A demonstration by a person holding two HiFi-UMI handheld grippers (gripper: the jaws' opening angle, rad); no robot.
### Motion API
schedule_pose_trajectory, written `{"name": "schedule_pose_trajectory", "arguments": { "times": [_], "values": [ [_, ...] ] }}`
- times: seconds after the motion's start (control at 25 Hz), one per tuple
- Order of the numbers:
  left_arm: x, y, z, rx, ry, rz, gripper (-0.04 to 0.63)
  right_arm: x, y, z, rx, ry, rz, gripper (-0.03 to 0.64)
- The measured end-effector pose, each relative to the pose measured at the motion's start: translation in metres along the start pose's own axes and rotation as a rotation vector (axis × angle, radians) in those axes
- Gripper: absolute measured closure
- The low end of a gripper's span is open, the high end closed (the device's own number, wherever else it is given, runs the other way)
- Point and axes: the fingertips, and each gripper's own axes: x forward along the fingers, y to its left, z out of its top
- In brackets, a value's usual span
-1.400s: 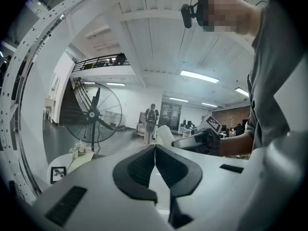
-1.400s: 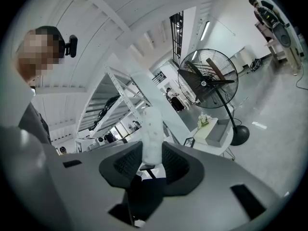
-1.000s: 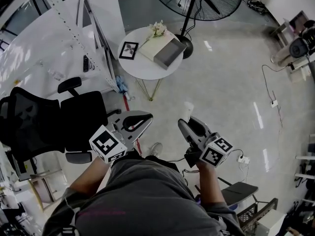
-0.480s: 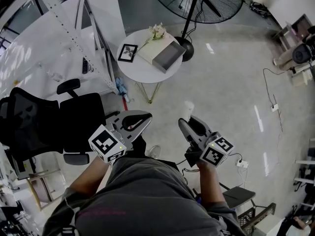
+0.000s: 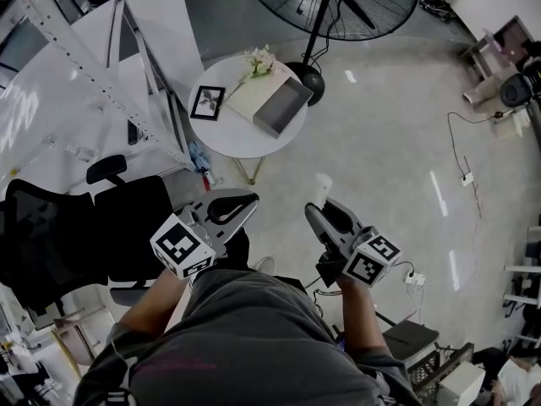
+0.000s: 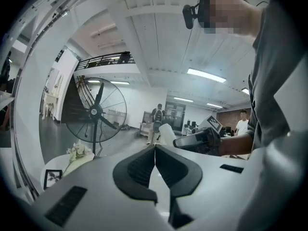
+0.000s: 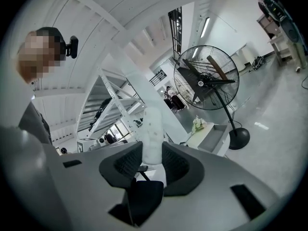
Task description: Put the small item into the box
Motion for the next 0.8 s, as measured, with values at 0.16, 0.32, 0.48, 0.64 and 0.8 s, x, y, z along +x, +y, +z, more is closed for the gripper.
{"name": "schedule_pose_trajectory", "arguments": {
  "times": [0.16, 0.32, 0.48, 0.64, 0.8],
  "values": [
    [0.013, 0.045, 0.009, -0.013, 0.0, -0.014, 0.577, 0.036, -0.018, 0.013, 0.012, 0.002, -0.021, 0.486],
    [0.022, 0.095, 0.014, -0.02, 0.007, -0.026, 0.577, 0.079, -0.033, 0.03, 0.014, 0.007, -0.032, 0.486],
    [0.029, 0.139, 0.023, -0.026, 0.011, -0.036, 0.577, 0.117, -0.043, 0.045, 0.019, 0.003, -0.043, 0.486],
    [0.035, 0.176, 0.03, -0.032, 0.01, -0.047, 0.577, 0.148, -0.052, 0.059, 0.021, 0.004, -0.061, 0.486],
    [0.04, 0.211, 0.032, -0.042, 0.012, -0.068, 0.577, 0.176, -0.064, 0.069, 0.029, 0.003, -0.09, 0.486]
  ]
}}
